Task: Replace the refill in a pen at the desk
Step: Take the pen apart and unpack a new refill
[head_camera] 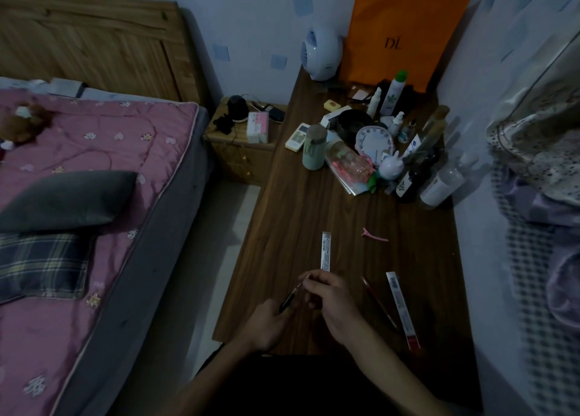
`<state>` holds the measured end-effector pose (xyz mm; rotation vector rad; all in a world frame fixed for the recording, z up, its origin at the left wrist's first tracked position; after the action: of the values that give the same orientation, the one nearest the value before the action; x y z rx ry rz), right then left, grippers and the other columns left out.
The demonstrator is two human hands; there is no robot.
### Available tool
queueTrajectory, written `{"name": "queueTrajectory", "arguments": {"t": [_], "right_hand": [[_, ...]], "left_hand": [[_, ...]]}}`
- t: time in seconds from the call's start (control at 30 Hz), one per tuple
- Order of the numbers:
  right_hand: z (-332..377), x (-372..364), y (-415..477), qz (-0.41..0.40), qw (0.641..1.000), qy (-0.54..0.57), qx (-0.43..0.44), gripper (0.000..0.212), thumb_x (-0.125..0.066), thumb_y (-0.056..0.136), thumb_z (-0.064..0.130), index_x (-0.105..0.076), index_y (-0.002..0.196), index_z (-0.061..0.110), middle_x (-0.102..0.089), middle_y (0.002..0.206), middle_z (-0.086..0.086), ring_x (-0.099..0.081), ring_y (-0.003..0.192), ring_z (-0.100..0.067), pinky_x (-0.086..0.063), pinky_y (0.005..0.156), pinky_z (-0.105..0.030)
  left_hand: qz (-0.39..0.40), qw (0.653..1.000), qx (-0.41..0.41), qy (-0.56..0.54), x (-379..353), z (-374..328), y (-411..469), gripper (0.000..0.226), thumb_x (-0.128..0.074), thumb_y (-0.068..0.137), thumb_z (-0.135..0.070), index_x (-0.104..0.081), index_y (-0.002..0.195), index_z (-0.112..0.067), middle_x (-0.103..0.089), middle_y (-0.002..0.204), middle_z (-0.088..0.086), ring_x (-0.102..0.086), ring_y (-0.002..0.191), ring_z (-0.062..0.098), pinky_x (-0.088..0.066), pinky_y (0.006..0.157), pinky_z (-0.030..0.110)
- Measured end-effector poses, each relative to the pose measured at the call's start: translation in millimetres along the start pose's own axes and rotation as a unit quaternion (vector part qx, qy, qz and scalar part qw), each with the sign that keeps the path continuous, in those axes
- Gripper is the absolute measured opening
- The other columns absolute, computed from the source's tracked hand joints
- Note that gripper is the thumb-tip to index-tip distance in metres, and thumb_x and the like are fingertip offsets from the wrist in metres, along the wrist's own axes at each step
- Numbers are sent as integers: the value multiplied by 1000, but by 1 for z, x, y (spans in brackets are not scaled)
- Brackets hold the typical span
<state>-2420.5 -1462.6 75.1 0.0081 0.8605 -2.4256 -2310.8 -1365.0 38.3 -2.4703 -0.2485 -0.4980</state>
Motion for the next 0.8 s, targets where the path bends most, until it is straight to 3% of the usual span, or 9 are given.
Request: {"name": "queueTrajectory", "arguments": {"t": [0.17,0.3,0.37,0.47,0.67,0.8], "right_hand": [[-2,26,6,-80,997,15,11,24,-60,92,9,-79,79,16,-69,71,-4,-60,60,-9,-44,53,-23],[-17,54,9,-144,985,-97,16,15,-68,88,20,-80,83,29,-77,83,9,-69,76,-6,-50,66,-24],[-27,65,11,-150,972,-180,18,16,-68,89,23,-76,82,36,-75,81,19,-69,75,1,-48,63,-17],[-43,82,15,-163,953,-254,22,19,-70,88,21,-69,83,39,-72,86,15,-66,82,-1,-48,67,-18],[-71,98,19,-165,912,-375,20,17,-74,85,19,-68,83,34,-66,81,18,-63,82,3,-41,66,-12],[-85,104,25,-173,888,-426,7,8,-73,85,17,-73,92,22,-70,86,11,-62,80,-5,-43,67,-17]], "left_hand": [[-4,1000,22,16,-4,13,5,58,-51,93,-52,-40,48,-18,-49,37,-13,-40,34,-2,-26,37,12],[16,999,42,2,-10,20,8,54,-51,94,-50,-44,50,-19,-52,38,-13,-42,34,-2,-27,35,11],[24,999,47,2,-12,24,10,53,-51,94,-50,-46,52,-19,-53,39,-13,-43,34,-2,-28,36,11],[37,998,51,9,-17,30,14,51,-51,95,-49,-44,53,-20,-50,37,-13,-43,34,-3,-28,37,11],[65,995,68,14,-32,41,26,51,-49,96,-47,-47,54,-20,-52,37,-15,-44,34,-5,-29,37,9],[69,993,92,32,-42,49,35,52,-50,96,-48,-48,52,-19,-50,43,-9,-47,40,-2,-31,39,14]]}}
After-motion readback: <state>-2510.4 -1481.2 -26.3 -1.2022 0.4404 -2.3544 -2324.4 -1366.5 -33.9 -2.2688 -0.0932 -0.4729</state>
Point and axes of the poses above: each hand's wrist, its own y-axis towards the middle knuckle, its own x-axis out of the back of the hand, z = x × y, the point moved 7 cm from there along y, towards the middle knuckle
